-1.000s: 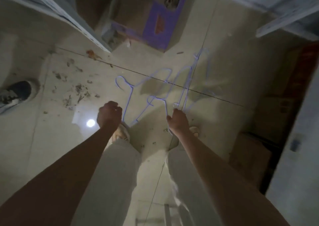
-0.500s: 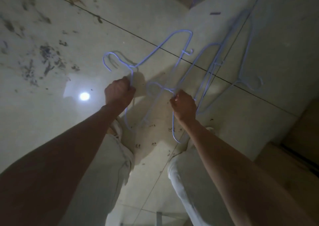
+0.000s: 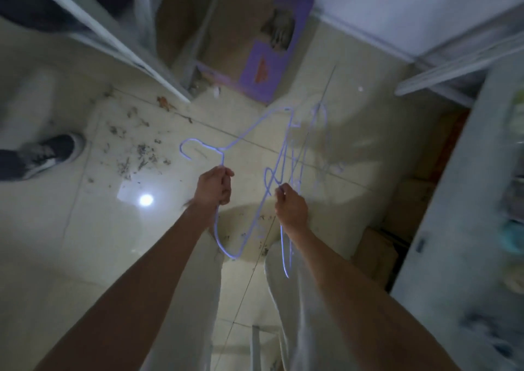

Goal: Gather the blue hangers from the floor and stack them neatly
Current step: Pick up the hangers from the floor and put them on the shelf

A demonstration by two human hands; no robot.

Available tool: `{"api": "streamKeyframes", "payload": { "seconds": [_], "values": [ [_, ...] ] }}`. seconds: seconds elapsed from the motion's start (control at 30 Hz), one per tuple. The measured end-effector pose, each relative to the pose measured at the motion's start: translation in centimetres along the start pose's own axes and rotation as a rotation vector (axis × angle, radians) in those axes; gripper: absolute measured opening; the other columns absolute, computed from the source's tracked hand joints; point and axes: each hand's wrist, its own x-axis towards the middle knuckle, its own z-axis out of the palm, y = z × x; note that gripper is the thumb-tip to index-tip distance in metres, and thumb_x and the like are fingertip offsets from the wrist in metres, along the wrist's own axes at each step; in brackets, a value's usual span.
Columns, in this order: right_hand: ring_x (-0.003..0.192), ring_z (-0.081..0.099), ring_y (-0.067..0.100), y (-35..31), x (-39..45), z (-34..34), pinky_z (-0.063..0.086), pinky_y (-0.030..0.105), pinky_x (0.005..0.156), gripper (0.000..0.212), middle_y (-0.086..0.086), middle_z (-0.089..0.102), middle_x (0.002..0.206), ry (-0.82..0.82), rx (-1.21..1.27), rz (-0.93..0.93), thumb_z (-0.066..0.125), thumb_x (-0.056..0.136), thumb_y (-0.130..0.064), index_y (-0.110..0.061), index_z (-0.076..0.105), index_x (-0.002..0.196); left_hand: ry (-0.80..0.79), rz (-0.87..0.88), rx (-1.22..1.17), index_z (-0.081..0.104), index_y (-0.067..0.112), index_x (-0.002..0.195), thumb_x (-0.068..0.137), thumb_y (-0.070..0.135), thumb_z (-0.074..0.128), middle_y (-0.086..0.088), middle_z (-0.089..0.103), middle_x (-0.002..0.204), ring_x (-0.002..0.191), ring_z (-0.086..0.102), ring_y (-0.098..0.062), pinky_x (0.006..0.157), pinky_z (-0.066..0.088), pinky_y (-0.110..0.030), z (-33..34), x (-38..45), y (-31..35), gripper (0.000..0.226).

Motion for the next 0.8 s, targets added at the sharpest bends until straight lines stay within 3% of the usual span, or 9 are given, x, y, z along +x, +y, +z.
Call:
{"api": "streamKeyframes", "payload": {
  "seconds": [0.1, 0.23, 0.33, 0.5, 0.6, 0.7, 0.8],
  "values": [
    [0.100, 0.064, 0.041, -1.4, -4.9, -5.3, 0.046, 0.043, 0.079, 0.028, 0.020, 0.071, 0.105, 0.003, -0.015, 0.008, 0.039, 0.109, -0.026, -0.011, 0.062, 0.115, -0.117, 0.001, -0.120, 0.057, 0.006, 0.091, 0.107, 0.014, 0.033, 0.005, 0.032, 0.049, 0.034, 0.027, -0.007, 0.040, 0.018, -0.017, 1.4, -7.0, 4.9, 0.030],
    [0.103, 0.064, 0.041, -2.5, -10.4, -11.6, 0.048, 0.044, 0.082, 0.033, 0.022, 0.070, 0.107, 0.009, 0.019, 0.043, 0.035, 0.110, -0.024, -0.007, 0.062, 0.119, -0.383, -0.037, -0.438, 0.058, 0.009, 0.097, 0.108, 0.020, 0.034, 0.006, 0.012, 0.057, 0.038, 0.008, -0.008, 0.033, 0.009, -0.021, 3.3, -15.8, 11.3, 0.028],
    [0.101, 0.064, 0.041, -2.8, -13.3, -15.4, 0.046, 0.042, 0.080, 0.030, 0.025, 0.069, 0.106, 0.035, 0.079, 0.092, 0.036, 0.110, -0.022, -0.004, 0.060, 0.111, -0.489, 0.063, -0.370, 0.062, 0.010, 0.099, 0.107, 0.021, 0.038, 0.006, 0.013, 0.056, 0.037, 0.009, -0.008, 0.029, 0.015, -0.018, 4.7, -21.3, 14.8, 0.028],
    [0.105, 0.064, 0.038, -4.0, -17.5, -20.5, 0.050, 0.044, 0.092, 0.025, 0.024, 0.067, 0.110, 0.052, 0.392, 0.162, 0.039, 0.109, -0.027, -0.010, 0.055, 0.103, -0.451, 0.221, -0.115, 0.065, 0.012, 0.100, 0.107, 0.024, 0.039, 0.008, 0.022, 0.051, 0.036, 0.016, -0.005, 0.032, 0.015, -0.018, 5.0, -27.4, 17.2, 0.030],
    [0.103, 0.064, 0.033, -4.5, -21.1, -23.0, 0.053, 0.044, 0.096, 0.019, 0.016, 0.067, 0.112, 0.081, 0.590, 0.126, 0.041, 0.108, -0.036, -0.021, 0.052, 0.109, -0.467, 0.247, -0.092, 0.063, 0.007, 0.123, 0.108, 0.027, 0.039, 0.004, 0.018, 0.054, 0.039, 0.013, -0.008, 0.034, 0.018, -0.019, 4.8, -30.3, 17.2, 0.034],
    [0.084, 0.062, 0.023, -5.0, -24.8, -25.0, 0.052, 0.035, 0.080, 0.017, 0.009, 0.066, 0.096, 0.092, 0.670, 0.029, 0.045, 0.108, -0.030, -0.019, 0.056, 0.102, -0.518, 0.263, -0.048, 0.052, 0.007, 0.140, 0.107, 0.026, 0.039, 0.003, 0.017, 0.057, 0.041, 0.012, -0.010, 0.035, 0.020, -0.020, 4.9, -32.6, 16.2, 0.040],
    [0.058, 0.051, 0.007, -4.3, -27.8, -25.6, 0.043, 0.026, 0.059, 0.029, -0.002, 0.052, 0.069, 0.143, 0.788, -0.027, 0.045, 0.109, -0.015, -0.017, 0.051, 0.081, -0.501, 0.260, 0.143, 0.054, 0.005, 0.133, 0.107, 0.020, 0.038, 0.002, 0.029, 0.060, 0.040, 0.024, -0.008, 0.039, 0.022, -0.019, 6.1, -33.1, 14.3, 0.034]
  ]
}}
